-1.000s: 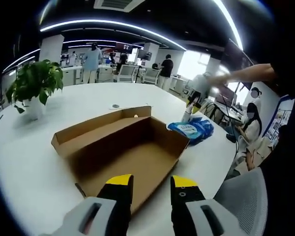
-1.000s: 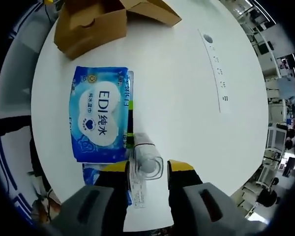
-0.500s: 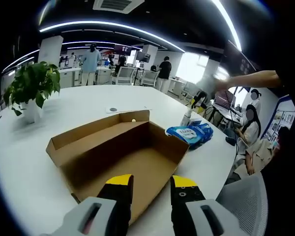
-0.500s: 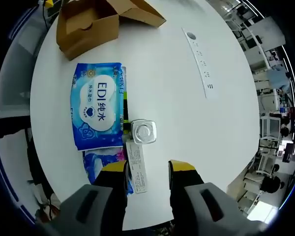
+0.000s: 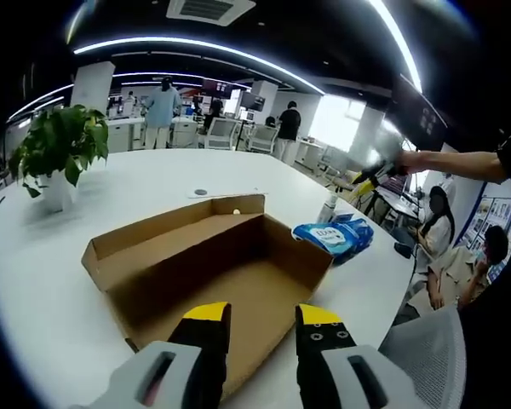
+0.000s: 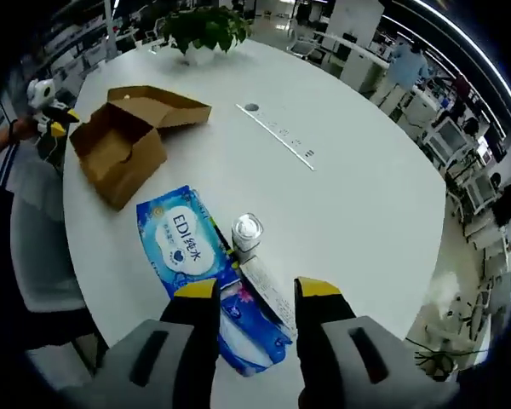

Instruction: Operate the shoe box by opening the lid, removing the specified soft item, and placing it in the target area until the item is outside and the box remains undamaged.

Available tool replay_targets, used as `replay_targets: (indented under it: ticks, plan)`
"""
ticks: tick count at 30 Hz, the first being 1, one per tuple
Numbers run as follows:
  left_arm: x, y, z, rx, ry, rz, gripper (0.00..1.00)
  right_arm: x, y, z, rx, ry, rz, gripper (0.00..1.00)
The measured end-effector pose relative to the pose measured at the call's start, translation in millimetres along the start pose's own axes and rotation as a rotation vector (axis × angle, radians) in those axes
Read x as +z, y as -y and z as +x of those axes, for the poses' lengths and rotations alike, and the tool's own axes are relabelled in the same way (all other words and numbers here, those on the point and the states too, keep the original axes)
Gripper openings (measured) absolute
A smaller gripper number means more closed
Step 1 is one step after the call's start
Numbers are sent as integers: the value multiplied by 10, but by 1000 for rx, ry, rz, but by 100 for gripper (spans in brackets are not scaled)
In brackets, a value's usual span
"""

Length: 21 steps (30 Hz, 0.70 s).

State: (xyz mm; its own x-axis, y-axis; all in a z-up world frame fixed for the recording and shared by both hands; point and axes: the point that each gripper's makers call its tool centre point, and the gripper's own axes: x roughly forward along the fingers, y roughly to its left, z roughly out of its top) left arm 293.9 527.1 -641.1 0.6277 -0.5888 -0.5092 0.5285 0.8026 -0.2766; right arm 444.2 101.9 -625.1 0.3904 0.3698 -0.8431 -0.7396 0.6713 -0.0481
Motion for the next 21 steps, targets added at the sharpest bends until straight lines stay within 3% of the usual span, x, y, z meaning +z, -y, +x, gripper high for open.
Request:
replay_targets:
  ticks: [4, 11, 18, 21]
  plan:
    - [-13, -29, -53, 16, 7, -9, 30, -93, -78, -42, 5, 46, 60, 32]
    - [-29, -103, -144, 56, 23, -28, 30, -240, -106, -44, -9, 52, 84, 31]
    - [-56, -300, -291, 142, 54, -61, 32, -223, -247, -63, -19, 106, 127, 31]
    - [-111, -486, -394, 228, 72, -96, 34, -221, -327, -61, -15, 139, 166, 30]
